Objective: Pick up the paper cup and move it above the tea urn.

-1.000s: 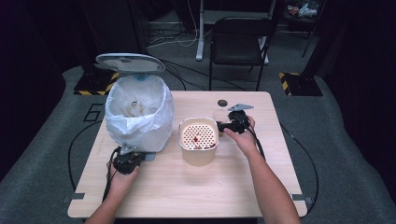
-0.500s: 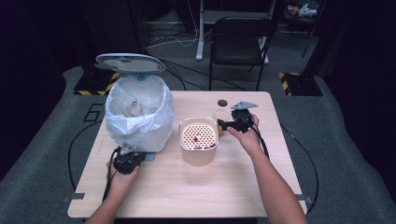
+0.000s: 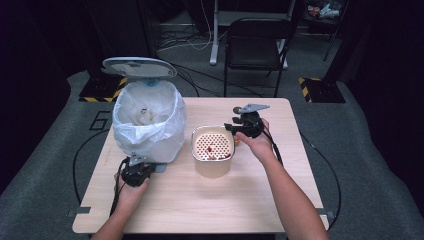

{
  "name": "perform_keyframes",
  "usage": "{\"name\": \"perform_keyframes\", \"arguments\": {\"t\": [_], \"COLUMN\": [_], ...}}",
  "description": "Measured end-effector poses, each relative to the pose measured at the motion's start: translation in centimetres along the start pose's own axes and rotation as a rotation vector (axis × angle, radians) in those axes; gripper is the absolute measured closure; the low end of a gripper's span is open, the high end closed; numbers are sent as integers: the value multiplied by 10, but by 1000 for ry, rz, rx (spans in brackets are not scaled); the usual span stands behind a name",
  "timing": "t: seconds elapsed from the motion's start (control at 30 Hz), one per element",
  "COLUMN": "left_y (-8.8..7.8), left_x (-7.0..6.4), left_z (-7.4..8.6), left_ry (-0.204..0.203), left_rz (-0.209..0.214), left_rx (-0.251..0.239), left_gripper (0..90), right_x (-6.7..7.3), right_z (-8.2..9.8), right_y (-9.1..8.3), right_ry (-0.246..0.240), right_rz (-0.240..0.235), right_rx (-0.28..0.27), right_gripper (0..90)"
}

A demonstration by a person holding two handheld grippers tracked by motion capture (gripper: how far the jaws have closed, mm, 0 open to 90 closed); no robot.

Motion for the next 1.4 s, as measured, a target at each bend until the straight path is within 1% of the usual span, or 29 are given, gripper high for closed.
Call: {"name": "perform_keyframes", "arguments": {"t": [0.07, 0.1, 0.13, 0.23, 0.27, 0.3, 0.33, 0.37, 0.4, 0.43, 0.47, 0.53, 0.57, 0.63, 0.73, 0.83, 0.87, 0.9, 0.97, 1.03, 1.13, 1.17, 1.23, 1.27, 1.33, 1.4], "left_y": [0, 0, 0, 0, 0, 0, 0, 0, 0, 0, 0, 0, 0, 0, 0, 0, 0, 0, 0, 0, 0, 0, 0, 0, 0, 0], "left_x": [0, 0, 0, 0, 0, 1, 1, 0, 0, 0, 0, 0, 0, 0, 0, 0, 0, 0, 0, 0, 0, 0, 0, 0, 0, 0], "left_z": [0, 1, 0, 0, 0, 0, 0, 1, 1, 1, 1, 1, 1, 1, 1, 1, 1, 1, 1, 1, 1, 1, 1, 1, -1, -1], "left_ry": [2, -9, 0, 3, 3, 3, 3, -8, -10, -11, -11, -10, -11, -12, -12, -15, -15, -13, -11, -10, -14, -15, -16, -17, -7, -7], "left_rz": [-1, -2, -1, 0, 1, 1, 1, 1, 1, 1, 0, 0, 0, 0, -1, -1, -1, -2, -2, -1, 0, 0, 0, -1, 0, 1], "left_rx": [0, 10, 1, -1, -1, -1, -1, 9, 11, 11, 11, 11, 11, 10, 9, 6, 6, 8, 10, 10, 8, 8, 8, 8, -5, -6], "left_gripper": [900, 900, 900, 900, 900, 900, 900, 900, 900, 900, 900, 900, 900, 900, 900, 900, 900, 900, 900, 900, 900, 900, 900, 900, 900, 900], "right_x": [3, 5, 8, 14, 15, 15, 14, 14, 14, 14, 15, 16, 16, 19, 22, 29, 31, 34, 37, 42, 53, 55, 60, 62, 65, 70], "right_z": [3, 4, 5, 8, 9, 10, 10, 10, 10, 11, 11, 12, 12, 14, 17, 20, 21, 21, 23, 25, 32, 33, 37, 38, 42, 45], "right_y": [5, 8, 10, 14, 15, 16, 16, 15, 15, 14, 13, 11, 11, 8, 5, 2, 1, 1, -2, -5, -12, -14, -18, -20, -24, -28], "right_ry": [-14, -25, -25, -53, -55, -60, -64, -62, -54, -55, -43, -48, -59, -43, -52, -58, -56, -69, -73, -90, -99, -97, -83, -84, -79, -91], "right_rz": [-9, -25, -36, -64, -62, -57, -64, -77, -84, -95, -96, -98, -102, -118, -129, -167, -172, -176, -167, -170, -195, -196, -181, -176, -168, -183], "right_rx": [23, 32, 36, 62, 74, 78, 77, 76, 77, 78, 83, 86, 85, 77, 64, 74, 80, 88, 104, 108, 105, 104, 100, 100, 98, 104], "right_gripper": [584, 614, 637, 733, 752, 757, 763, 769, 772, 776, 778, 782, 785, 792, 794, 797, 797, 797, 796, 795, 796, 796, 796, 795, 796, 796]}}
Point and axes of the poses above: each handheld gripper's, and its own axes: y roughly forward along the jaws, z roughly out of its underside, x roughly to its left, the point moved 10 cm from there along y, roughly forward along the jaws, and after that the axes turned 9 degrees about -z, right-handed, at the moved point
